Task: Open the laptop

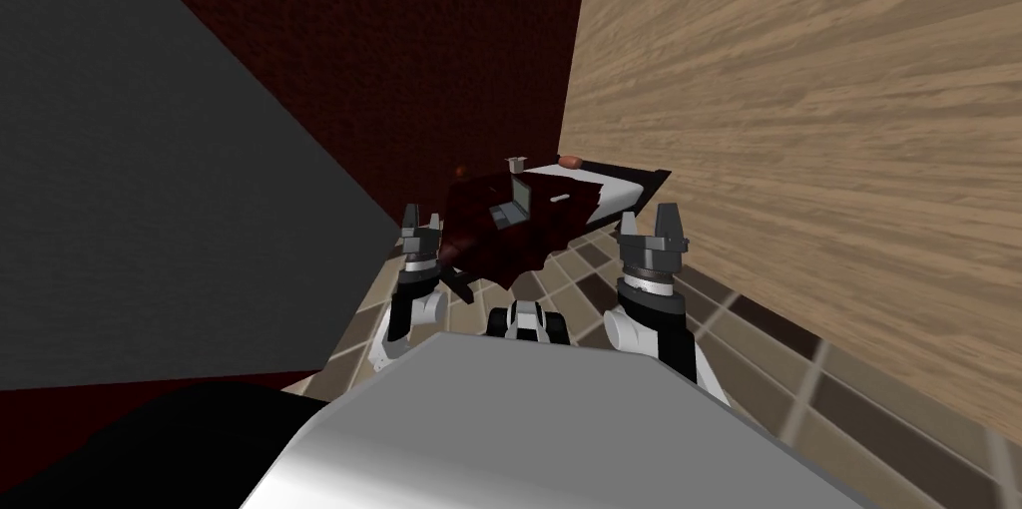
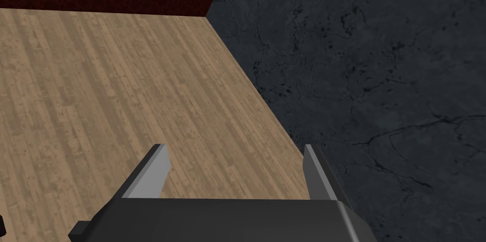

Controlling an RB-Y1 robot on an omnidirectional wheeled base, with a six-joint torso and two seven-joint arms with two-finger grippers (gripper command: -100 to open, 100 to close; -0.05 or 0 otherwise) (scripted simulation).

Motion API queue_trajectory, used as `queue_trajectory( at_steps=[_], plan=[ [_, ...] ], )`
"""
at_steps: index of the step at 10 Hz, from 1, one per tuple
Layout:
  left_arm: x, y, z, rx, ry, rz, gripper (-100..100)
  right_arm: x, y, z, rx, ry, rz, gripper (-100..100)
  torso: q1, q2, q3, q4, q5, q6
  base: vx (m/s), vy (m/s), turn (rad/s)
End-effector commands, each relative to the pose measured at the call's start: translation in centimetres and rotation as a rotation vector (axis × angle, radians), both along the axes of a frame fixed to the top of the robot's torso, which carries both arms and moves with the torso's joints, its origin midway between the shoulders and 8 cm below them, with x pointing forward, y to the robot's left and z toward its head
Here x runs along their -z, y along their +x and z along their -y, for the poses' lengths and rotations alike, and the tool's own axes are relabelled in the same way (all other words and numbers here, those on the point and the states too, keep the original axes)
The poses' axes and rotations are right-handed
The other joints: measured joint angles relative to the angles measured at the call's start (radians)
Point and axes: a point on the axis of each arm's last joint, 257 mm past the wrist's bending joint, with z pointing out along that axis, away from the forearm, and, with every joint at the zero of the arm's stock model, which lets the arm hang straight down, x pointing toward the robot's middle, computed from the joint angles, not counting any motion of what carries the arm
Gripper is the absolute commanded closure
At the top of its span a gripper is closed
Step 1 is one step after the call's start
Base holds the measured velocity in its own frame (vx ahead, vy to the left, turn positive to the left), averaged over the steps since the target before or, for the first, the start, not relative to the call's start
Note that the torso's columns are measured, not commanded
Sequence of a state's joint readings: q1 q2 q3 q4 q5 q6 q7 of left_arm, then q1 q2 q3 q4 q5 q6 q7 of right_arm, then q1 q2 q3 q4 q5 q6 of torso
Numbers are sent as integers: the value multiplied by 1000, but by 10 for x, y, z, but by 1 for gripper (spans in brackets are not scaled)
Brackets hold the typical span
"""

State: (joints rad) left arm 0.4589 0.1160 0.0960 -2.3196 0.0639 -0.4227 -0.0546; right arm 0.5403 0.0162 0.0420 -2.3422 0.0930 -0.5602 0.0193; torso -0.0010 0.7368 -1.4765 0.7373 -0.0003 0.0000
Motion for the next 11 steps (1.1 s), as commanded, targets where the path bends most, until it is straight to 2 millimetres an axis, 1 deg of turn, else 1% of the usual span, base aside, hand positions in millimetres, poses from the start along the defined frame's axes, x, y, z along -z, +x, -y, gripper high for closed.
queue_trajectory(
  at_steps=[1, 3, 6, 9, 11],
  plan=[
    [16, 10, -12, -20, 30, -70, -100, 0, 0, 0, 0, 0, 0, 0, 1, 2, 1, 1, 0, 0, 94, -169, -43],
    [30, 17, -25, -45, 48, -129, -100, 0, 0, 0, 0, 0, 0, 0, -2, 1, 0, 1, 0, 0, 115, -198, -41],
    [52, 25, -52, -95, 67, -223, -100, 0, 0, 0, 0, 0, 0, 0, 2, 1, 0, 1, 1, 0, 120, -173, -48],
    [75, 30, -85, -161, 75, -320, -100, 0, 0, 0, 0, 0, 0, 0, 0, 1, 0, 1, 0, 0, 134, -212, -51],
    [91, 30, -111, -214, 77, -387, -100, 0, 0, 0, 0, 0, 0, 0, -1, -1, -1, 0, 0, 0, 202, -248, -59]
  ],
)
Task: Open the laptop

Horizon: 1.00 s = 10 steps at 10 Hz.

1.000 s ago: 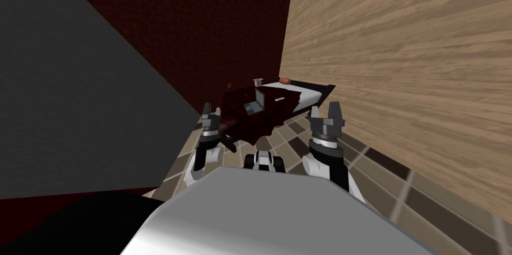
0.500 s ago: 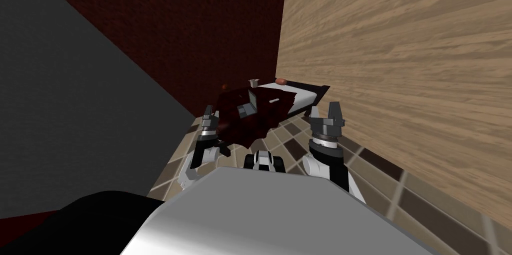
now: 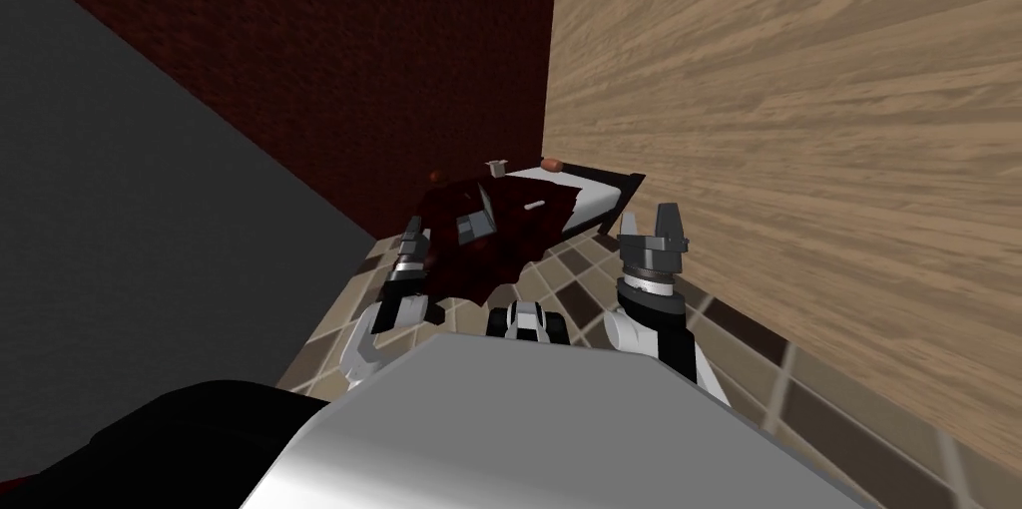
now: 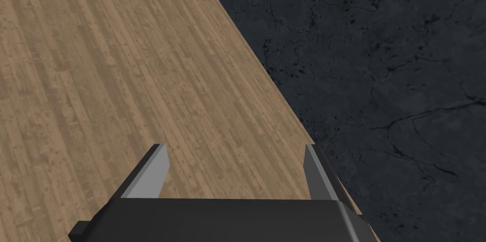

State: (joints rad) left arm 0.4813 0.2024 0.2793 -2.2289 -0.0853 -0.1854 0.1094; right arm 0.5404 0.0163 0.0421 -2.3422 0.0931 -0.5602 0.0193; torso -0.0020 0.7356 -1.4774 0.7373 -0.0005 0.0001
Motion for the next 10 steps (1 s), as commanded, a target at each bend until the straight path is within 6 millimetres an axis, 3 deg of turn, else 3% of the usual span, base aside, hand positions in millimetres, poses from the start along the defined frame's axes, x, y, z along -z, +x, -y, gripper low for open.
queue_trajectory(
  at_steps=[1, 5, 6, 10],
  plan=[
    [22, 0, -39, -75, 4, -86, -100, 0, 0, 0, 0, 0, 0, 0, 1, -1, -1, 0, 0, 0, 196, -221, -48],
    [51, -9, -102, -209, 9, -211, -100, 0, 0, 0, 0, 0, 0, 0, 1, 4, 3, 1, 0, 0, 170, -233, -58],
    [51, -9, -102, -210, 8, -213, -100, 0, 0, 0, 0, 0, 0, 0, 0, 2, 1, 1, 0, 0, 112, -186, -17],
    [74, -32, -173, -370, 2, -323, -100, 0, 0, 0, 0, 0, 0, 0, 1, 1, 0, 0, 0, 0, 130, -189, -54]
  ],
)
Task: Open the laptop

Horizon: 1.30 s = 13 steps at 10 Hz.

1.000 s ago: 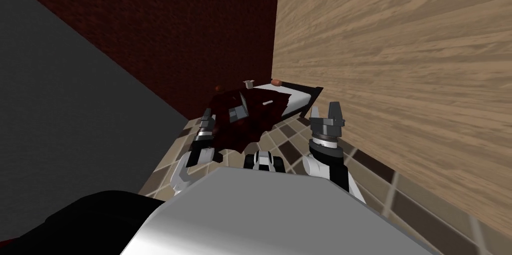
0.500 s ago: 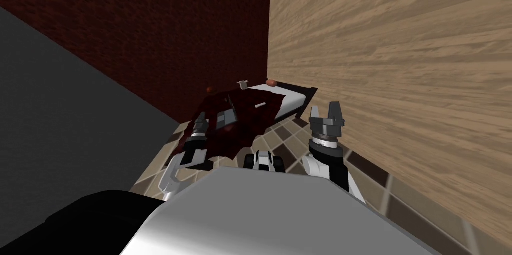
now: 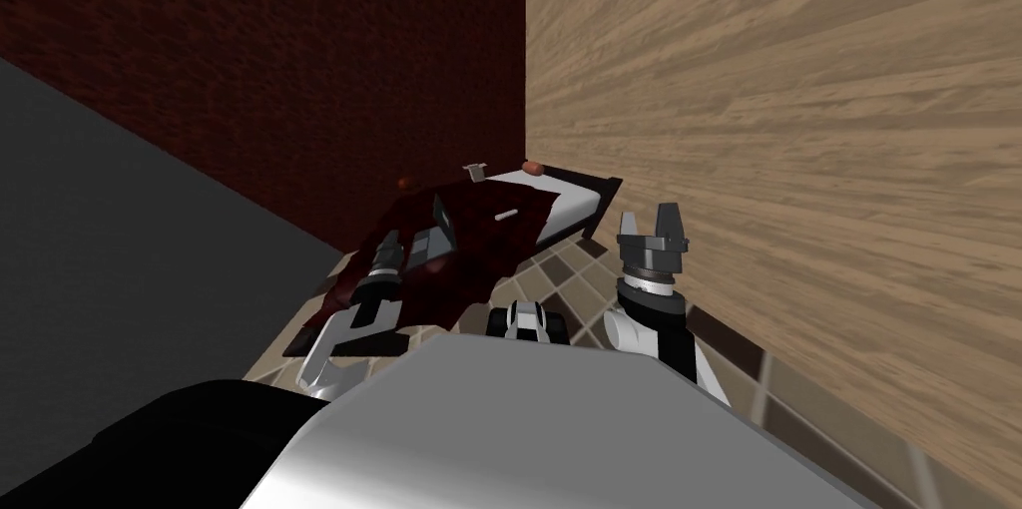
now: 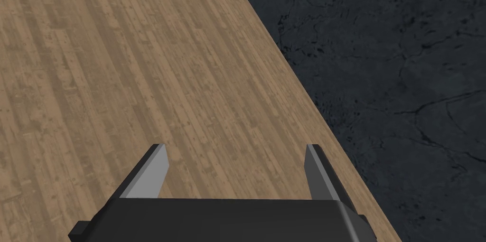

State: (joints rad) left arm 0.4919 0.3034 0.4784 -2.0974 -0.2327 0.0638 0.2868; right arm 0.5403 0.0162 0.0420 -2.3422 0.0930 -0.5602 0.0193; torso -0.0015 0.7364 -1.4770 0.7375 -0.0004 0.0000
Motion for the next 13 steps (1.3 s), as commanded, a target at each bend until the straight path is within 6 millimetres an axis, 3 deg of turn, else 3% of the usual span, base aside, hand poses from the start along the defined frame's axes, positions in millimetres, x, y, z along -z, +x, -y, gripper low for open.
queue_trajectory(
  at_steps=[1, 4, 5, 11, 13],
  plan=[
    [15, -18, -49, -112, -4, -66, -100, 0, 0, 0, 0, 0, 0, 0, -1, -2, -1, -1, 0, 0, 225, -244, -59],
    [22, -44, -99, -237, -6, -121, -100, 0, 0, 0, 0, 0, 0, 0, 4, 3, 2, 1, 1, 0, 187, -211, -55],
    [22, -44, -99, -237, -6, -121, -100, 0, 0, 0, 0, 0, 0, 0, 4, 5, 3, 1, 1, 0, 95, -121, -8],
    [17, -101, -180, -468, -3, -178, -100, 0, 0, 0, 0, 0, 0, 0, 1, -1, -1, 0, 0, 2, 125, -161, -44],
    [16, -107, -187, -489, -3, -180, -100, 0, 0, 0, 0, 0, 0, 0, 3, 3, 2, 1, 0, 0, 95, -108, -12]
  ],
)
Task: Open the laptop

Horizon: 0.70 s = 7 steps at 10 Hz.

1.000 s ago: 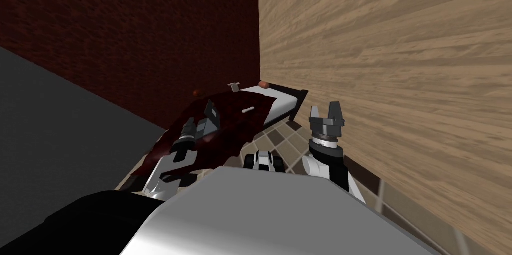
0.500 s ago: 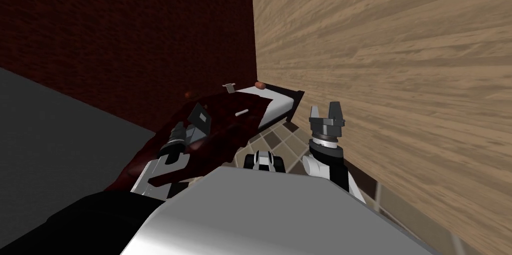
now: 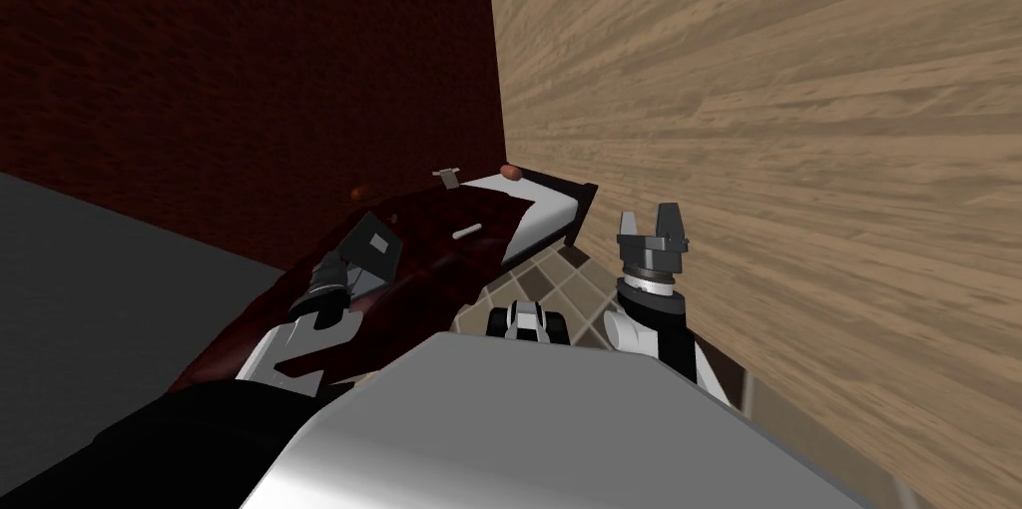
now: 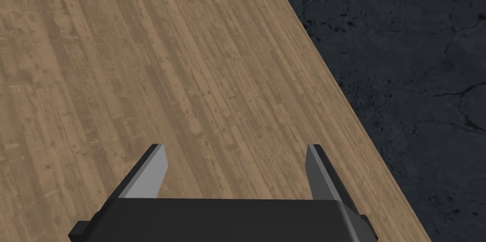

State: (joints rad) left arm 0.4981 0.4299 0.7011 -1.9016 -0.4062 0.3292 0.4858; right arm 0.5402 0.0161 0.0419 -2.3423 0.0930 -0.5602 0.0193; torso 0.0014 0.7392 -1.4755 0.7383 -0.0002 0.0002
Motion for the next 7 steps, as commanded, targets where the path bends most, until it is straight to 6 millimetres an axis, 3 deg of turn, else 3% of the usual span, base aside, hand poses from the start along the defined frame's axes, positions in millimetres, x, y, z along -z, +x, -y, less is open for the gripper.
queue_trajectory(
  at_steps=[1, 3, 4, 7],
  plan=[
    [-6, -15, -20, -62, 4, -8, -100, 0, 0, 0, 0, 0, 0, 0, 5, 2, 1, 1, 2, 0, 74, -73, -40],
    [-6, -12, -15, -47, 3, -6, -100, 0, 0, 0, 0, 0, 0, 0, 1, 2, 1, 0, 1, 0, 21, -22, -1],
    [-6, -12, -15, -47, 3, -6, 100, 0, 0, 0, 0, 0, 0, 0, 1, 1, 1, 0, 1, 0, 6, 3, -15],
    [-4, -6, -12, -50, -116, 94, 100, 0, 0, 0, 0, 0, 0, 0, 14, 3, 4, 0, 10, -5, -83, 85, -39]
  ],
)
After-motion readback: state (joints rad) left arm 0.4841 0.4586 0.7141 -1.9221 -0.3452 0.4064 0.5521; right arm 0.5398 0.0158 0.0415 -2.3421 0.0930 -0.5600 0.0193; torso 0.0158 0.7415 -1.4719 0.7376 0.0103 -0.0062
